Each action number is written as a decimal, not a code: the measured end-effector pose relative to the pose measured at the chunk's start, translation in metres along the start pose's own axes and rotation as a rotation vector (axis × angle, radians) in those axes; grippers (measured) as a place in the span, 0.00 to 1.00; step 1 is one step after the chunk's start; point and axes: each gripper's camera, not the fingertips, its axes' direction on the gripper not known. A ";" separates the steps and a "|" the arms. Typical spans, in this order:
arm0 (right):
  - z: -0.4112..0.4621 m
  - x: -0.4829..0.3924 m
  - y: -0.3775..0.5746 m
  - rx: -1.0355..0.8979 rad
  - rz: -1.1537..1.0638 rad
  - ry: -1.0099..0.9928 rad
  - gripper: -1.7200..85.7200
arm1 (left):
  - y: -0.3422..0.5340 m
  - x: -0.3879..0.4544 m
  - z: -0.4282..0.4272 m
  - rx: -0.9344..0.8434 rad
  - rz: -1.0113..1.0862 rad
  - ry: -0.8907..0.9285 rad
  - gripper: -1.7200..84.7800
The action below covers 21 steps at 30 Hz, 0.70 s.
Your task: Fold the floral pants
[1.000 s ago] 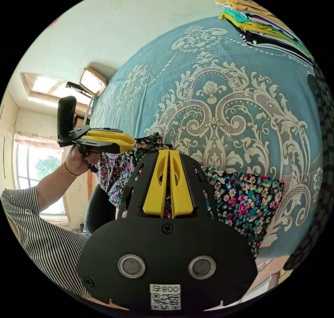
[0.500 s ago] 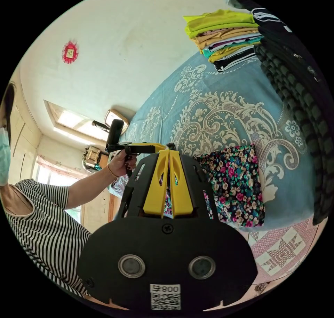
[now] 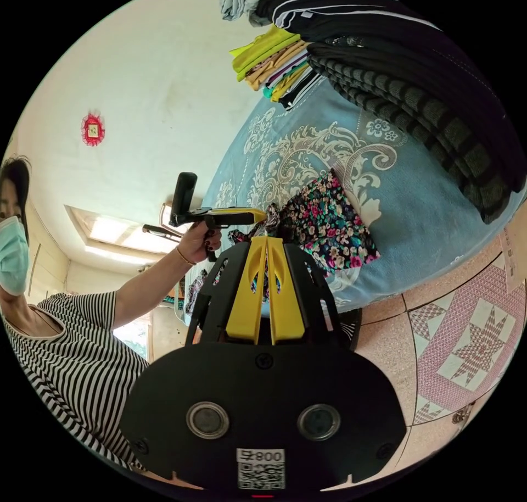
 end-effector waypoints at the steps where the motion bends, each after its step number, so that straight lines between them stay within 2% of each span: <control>1: -0.004 0.002 0.001 0.001 0.003 -0.012 0.02 | -0.003 0.005 -0.001 0.005 0.006 -0.007 0.03; 10: -0.052 0.007 0.024 0.042 0.026 -0.069 0.02 | -0.029 0.060 -0.028 0.162 0.094 0.018 0.03; 21: -0.115 0.035 0.044 0.138 0.115 0.026 0.02 | -0.104 0.128 0.011 0.058 0.223 -0.085 0.02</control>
